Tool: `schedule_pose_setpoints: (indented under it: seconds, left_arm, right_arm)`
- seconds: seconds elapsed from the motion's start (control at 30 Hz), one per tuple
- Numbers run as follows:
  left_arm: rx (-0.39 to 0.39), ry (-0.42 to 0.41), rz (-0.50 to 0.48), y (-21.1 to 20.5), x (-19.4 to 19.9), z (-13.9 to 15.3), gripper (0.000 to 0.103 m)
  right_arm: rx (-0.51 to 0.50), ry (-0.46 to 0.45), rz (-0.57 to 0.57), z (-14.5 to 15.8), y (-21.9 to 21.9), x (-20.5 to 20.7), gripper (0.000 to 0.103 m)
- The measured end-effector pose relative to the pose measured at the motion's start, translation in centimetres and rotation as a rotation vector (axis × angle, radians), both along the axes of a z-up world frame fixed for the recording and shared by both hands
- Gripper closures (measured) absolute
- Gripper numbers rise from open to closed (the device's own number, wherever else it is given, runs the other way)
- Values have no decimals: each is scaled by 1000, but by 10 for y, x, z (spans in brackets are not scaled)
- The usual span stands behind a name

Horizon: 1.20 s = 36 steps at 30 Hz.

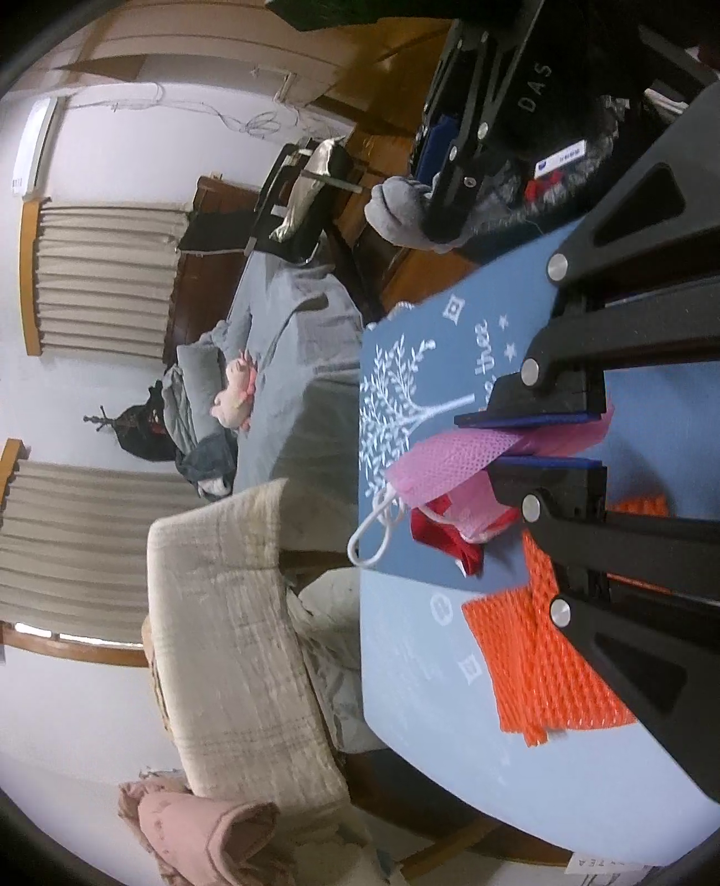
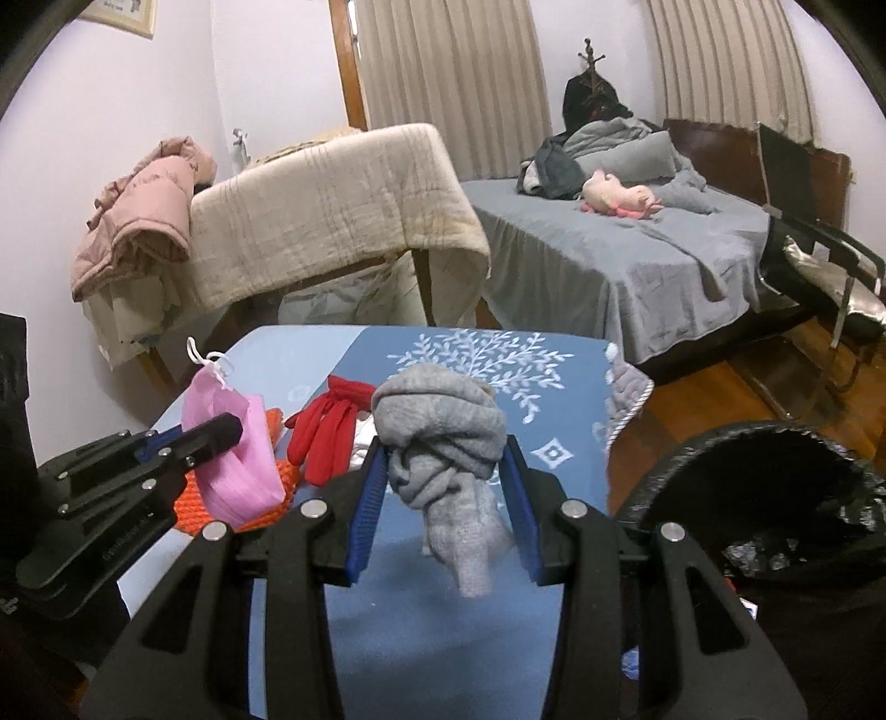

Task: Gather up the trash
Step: 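Carry the pink mesh bag and grey sock over the bin, then open both tools to drop the bag and sock into the bin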

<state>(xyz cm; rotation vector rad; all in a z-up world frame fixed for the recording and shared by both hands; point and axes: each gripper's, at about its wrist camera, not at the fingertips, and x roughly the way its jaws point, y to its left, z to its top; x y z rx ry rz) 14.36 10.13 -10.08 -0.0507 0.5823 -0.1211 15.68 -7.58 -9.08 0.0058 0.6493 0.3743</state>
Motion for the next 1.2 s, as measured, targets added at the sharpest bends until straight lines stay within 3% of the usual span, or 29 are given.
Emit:
schedule_pose_setpoints:
  seconds: [0.7, 1.2]
  left_arm:
    - [-5, -43, -199, -99, -11, 21, 95]
    - [-12, -40, -365, -182, -8, 20, 95]
  right_arm:
    - [-27, -57, -184, 25, -97, -50, 63]
    - [-67, -52, -345, 17, -179, -76, 63]
